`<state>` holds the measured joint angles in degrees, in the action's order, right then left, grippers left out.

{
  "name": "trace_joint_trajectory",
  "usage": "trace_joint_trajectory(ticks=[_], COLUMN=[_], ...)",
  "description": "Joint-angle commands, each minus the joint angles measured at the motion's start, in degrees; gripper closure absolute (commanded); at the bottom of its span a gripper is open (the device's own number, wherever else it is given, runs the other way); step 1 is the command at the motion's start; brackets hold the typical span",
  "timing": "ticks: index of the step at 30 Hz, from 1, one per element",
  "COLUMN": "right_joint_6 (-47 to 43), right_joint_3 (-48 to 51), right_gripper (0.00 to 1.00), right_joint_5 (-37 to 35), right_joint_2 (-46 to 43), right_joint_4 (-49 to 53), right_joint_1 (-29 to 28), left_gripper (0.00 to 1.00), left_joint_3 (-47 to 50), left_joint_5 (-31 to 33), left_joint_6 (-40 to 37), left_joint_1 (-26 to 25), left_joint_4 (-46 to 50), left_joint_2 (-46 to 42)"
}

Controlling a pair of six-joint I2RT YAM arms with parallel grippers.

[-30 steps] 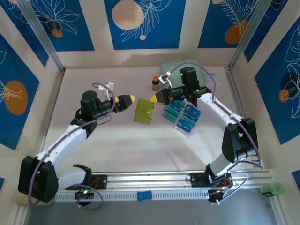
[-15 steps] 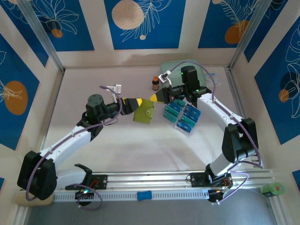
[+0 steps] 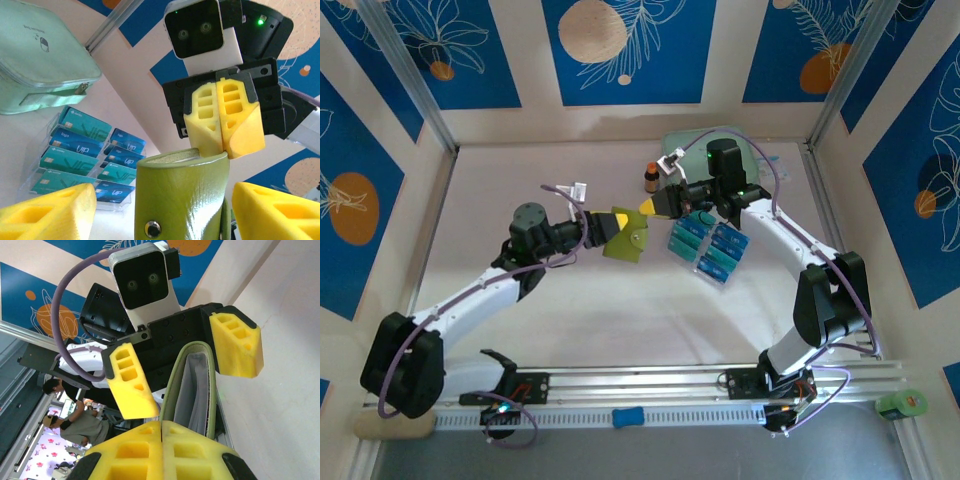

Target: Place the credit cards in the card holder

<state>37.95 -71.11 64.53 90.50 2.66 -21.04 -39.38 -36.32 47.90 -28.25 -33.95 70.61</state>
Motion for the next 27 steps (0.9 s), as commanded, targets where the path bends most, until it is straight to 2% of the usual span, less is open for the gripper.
trace_joint_trajectory(ticks=[1,8,16,17,21,24,27], right_joint_6=[0.54,0.45,0.98,1.13,1.82,0.4,-2.15], right_joint_3=[0.44,0.86,0.72,0.73,1.65,2.84,3.74], right_gripper=[1.0,1.0,1.0,0.97,0.68,0.61,0.57], right_joint_5=[1.74,1.57,0.77,0.45,-2.19,-10.73,-24.68], right_joint_2=[-0.03,0.25,0.86,0.83,-0.8,-3.58,-6.5], right_joint_4=[-0.66,-0.68,-0.53,-0.41,0.28,5.53,13.57], right_joint_1=[-0.5,-0.5,-0.42,-0.24,1.14,2.63,1.67], left_gripper=[0.32,0.41,0.74,0.79,0.98,1.0,1.0], left_joint_3=[-0.63,-0.66,-0.89,-0.76,0.14,1.67,3.25], left_joint_5=[-2.1,-2.43,-2.96,-2.88,-2.1,1.6,7.54], left_joint_6=[0.36,1.31,2.17,2.36,2.67,2.01,0.99], left_joint_1=[-0.83,-1.02,-1.19,-1.19,-1.19,-1.2,-1.19], left_joint_4=[-3.52,-5.44,-6.86,-7.05,-7.11,-5.3,-1.85], left_joint_2=[0.48,1.23,1.74,1.81,1.68,0.07,-2.64])
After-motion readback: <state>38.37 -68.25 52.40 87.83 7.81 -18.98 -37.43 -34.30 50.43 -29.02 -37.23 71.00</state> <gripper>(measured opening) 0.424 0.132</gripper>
